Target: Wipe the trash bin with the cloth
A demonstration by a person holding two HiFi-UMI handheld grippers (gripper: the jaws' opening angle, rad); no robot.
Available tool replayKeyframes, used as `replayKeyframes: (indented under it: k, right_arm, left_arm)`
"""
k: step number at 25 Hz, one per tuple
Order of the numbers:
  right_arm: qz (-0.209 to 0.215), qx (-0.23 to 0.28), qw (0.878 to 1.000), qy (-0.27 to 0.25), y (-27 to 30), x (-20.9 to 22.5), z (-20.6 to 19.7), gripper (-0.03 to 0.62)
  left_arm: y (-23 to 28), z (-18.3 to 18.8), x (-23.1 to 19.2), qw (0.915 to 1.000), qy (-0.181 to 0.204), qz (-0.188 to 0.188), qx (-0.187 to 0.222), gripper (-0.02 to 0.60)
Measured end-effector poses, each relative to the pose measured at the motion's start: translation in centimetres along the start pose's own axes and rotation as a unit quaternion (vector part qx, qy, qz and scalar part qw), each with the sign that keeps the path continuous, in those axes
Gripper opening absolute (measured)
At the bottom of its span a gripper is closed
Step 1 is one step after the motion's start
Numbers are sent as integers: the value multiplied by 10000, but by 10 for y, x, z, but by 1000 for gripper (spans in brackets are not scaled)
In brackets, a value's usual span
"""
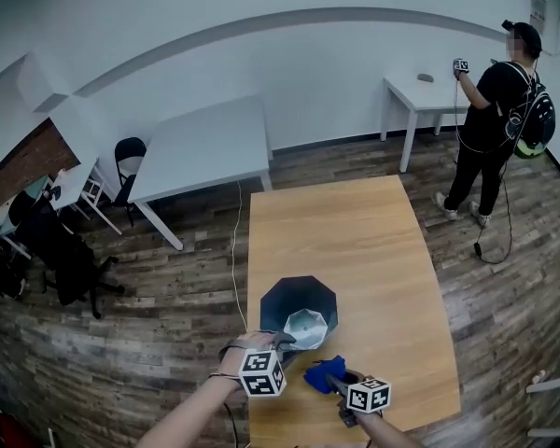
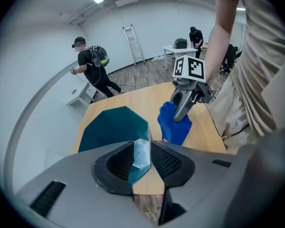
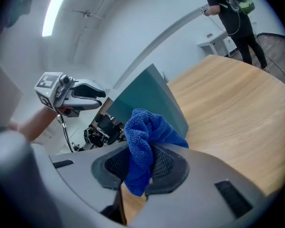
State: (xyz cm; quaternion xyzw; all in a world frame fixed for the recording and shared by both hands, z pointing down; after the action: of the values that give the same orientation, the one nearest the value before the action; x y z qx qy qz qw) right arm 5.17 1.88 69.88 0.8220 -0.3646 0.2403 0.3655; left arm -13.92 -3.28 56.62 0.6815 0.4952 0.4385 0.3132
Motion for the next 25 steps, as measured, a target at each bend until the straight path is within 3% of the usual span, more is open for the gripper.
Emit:
replayKeyframes:
  k: [7, 13, 15, 17, 25]
  right_arm:
    - [183, 384, 9989, -183, -12, -35, 23, 80]
    - [408, 588, 9970, -299, -15, -64, 37, 80]
    - [418, 609, 9967, -341, -16, -69, 41, 80]
    - [377, 622, 9966, -374, -18, -71, 45, 80]
    - [204, 662, 9975, -156, -21, -59, 55, 80]
  left_arm:
    - [6, -26, 12, 9914, 1060, -312, -704, 140]
    - [35, -50, 15, 9732, 1888, -91, -1309, 173]
    - [39, -53, 12, 9718, 1966, 93, -1294, 155]
    - [38, -50, 9, 9709, 2021, 221, -1264, 88]
    - [42, -30, 25, 9716, 2029, 60, -1215, 63]
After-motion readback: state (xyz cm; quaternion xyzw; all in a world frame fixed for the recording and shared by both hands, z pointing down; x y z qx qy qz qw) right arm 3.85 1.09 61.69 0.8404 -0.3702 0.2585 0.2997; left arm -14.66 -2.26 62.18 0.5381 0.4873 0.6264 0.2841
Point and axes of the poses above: the fingertips, and each gripper's own axes: y forward along the fingers, x to its right, z out of its top, the point moved 9 cm from there along -y, backward along the fingers, and after that the axes turned 2 degrees about x, right-handed, at the moved point
